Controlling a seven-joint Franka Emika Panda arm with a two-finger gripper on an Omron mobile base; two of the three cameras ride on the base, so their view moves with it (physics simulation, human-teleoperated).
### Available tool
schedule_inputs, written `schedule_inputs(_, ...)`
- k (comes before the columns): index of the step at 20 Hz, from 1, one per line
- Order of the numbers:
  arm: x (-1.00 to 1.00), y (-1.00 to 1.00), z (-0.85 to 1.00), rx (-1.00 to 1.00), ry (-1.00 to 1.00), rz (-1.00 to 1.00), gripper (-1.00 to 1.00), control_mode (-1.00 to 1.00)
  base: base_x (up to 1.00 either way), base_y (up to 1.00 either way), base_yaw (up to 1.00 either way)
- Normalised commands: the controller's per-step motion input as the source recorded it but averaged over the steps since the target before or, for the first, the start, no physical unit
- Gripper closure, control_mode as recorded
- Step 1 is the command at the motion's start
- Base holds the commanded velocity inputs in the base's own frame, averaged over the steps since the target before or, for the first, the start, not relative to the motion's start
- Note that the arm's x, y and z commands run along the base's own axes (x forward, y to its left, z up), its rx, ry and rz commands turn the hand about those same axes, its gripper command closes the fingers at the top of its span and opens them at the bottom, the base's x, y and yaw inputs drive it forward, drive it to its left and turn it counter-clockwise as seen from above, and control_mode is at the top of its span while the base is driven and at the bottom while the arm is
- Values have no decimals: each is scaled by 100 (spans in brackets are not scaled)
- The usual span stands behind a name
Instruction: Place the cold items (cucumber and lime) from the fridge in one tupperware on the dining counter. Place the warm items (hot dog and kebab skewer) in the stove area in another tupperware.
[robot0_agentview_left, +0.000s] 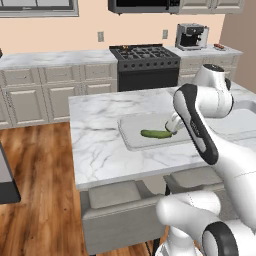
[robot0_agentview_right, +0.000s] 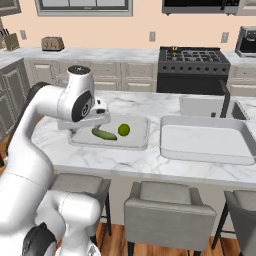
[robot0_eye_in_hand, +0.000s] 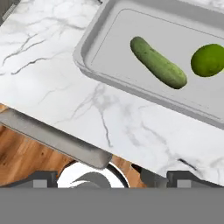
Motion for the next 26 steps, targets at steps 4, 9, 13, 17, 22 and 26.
schedule_inputs(4,-100,-9,29,4,0,-47,-100,-100,0,0,0)
schedule_inputs(9,-100,-2,15,5,0,-45,-100,-100,0,0,0)
schedule_inputs(13,-99,0,0,1,0,-42,-100,-100,0,0,0)
schedule_inputs(17,-56,0,0,0,0,-31,-100,-100,0,0,0)
schedule_inputs(22,-25,0,-4,2,5,-11,-100,-100,0,0,0)
schedule_inputs(26,0,0,0,0,0,0,-100,100,-43,-43,-54)
